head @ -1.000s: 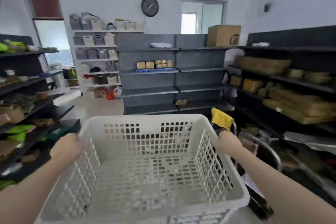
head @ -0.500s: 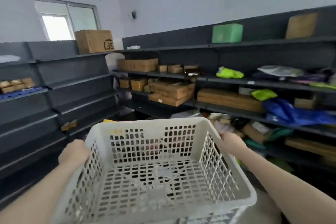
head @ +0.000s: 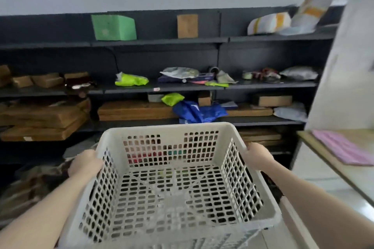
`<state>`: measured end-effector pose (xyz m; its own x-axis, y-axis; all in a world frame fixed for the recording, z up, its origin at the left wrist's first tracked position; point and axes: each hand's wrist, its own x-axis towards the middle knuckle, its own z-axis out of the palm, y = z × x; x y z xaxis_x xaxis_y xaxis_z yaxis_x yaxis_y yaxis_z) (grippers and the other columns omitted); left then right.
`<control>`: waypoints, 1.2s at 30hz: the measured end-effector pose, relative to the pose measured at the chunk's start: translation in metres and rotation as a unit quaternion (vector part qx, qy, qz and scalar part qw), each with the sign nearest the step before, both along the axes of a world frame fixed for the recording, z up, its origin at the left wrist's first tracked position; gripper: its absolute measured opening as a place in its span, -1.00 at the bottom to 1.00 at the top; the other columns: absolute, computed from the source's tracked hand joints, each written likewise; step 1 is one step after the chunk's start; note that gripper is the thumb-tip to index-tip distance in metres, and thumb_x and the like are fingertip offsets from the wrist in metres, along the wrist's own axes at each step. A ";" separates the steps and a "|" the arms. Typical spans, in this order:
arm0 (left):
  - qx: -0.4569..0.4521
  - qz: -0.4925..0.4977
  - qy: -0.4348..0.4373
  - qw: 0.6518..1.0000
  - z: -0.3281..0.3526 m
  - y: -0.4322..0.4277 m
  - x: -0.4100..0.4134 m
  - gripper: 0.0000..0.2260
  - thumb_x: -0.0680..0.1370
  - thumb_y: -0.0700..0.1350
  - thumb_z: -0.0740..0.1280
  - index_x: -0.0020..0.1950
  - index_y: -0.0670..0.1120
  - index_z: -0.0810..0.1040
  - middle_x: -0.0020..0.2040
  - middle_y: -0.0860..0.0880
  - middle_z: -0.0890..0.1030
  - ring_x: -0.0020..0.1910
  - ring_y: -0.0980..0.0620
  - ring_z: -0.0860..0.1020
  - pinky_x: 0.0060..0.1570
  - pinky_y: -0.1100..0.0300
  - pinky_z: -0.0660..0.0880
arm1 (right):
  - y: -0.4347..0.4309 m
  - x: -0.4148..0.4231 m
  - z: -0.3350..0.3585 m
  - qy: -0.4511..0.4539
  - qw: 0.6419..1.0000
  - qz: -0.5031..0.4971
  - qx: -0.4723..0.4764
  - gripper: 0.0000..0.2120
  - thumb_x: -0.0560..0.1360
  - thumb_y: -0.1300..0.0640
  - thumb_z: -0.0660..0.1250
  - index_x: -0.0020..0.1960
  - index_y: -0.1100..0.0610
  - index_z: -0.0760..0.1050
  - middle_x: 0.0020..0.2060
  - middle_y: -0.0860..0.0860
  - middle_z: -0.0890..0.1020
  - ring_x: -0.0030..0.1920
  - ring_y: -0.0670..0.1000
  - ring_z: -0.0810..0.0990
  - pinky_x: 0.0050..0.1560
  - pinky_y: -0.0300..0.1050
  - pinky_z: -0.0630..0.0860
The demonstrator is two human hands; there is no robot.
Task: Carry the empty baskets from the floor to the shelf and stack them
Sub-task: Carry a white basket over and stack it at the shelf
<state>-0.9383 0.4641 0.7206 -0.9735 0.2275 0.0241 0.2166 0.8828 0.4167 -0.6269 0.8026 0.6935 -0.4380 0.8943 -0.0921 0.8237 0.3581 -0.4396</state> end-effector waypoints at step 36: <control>-0.080 -0.096 -0.141 0.982 -0.224 0.660 -0.025 -0.94 0.54 -0.21 0.26 -0.06 -0.19 0.47 -0.03 -0.17 0.59 -0.03 -0.17 0.57 -0.21 0.10 0.43 | 0.597 0.025 -0.182 -0.098 0.985 -0.105 -0.100 -0.63 0.56 0.26 0.13 0.35 0.29 0.35 0.12 0.28 0.58 0.08 0.23 0.58 -0.11 -0.11 0.45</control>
